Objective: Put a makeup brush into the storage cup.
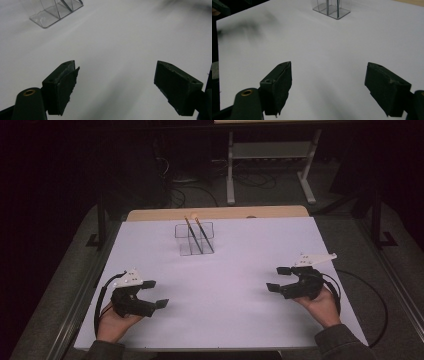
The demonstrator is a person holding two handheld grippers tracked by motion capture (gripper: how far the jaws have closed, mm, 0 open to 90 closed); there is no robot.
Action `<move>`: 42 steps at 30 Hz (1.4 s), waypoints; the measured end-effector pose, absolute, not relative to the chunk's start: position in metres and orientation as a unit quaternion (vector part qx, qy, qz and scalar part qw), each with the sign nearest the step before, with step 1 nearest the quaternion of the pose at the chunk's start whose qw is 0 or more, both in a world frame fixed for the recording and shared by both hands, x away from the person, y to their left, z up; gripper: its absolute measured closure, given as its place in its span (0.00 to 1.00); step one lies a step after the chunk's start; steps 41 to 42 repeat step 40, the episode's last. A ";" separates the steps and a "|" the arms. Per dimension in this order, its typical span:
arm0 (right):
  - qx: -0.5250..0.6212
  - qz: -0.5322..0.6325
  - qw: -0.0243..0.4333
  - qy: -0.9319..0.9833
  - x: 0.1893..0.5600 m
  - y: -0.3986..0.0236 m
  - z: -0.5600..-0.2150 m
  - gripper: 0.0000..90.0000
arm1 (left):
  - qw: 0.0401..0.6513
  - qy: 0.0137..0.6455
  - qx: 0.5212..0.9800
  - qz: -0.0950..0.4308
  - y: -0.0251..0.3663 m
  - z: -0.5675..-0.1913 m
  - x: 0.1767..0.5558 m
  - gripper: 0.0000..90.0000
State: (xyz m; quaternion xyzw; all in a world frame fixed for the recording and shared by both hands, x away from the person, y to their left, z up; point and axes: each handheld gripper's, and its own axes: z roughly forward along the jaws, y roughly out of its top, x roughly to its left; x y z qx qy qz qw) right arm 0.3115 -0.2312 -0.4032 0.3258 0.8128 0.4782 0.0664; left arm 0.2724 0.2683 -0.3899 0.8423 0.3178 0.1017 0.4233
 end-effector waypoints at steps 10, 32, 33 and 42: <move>0.327 0.480 0.062 0.812 0.301 -0.234 -0.407 0.23 | 0.424 0.319 0.842 0.101 0.269 -0.390 0.271 0.19; 0.322 0.490 0.061 0.808 0.282 -0.239 -0.410 0.23 | 0.419 0.311 0.848 0.096 0.268 -0.392 0.271 0.19; 0.323 0.492 0.061 0.806 0.281 -0.240 -0.411 0.23 | 0.419 0.310 0.848 0.096 0.268 -0.392 0.271 0.19; 0.326 0.496 0.062 0.802 0.276 -0.242 -0.416 0.23 | 0.417 0.307 0.850 0.094 0.267 -0.392 0.271 0.20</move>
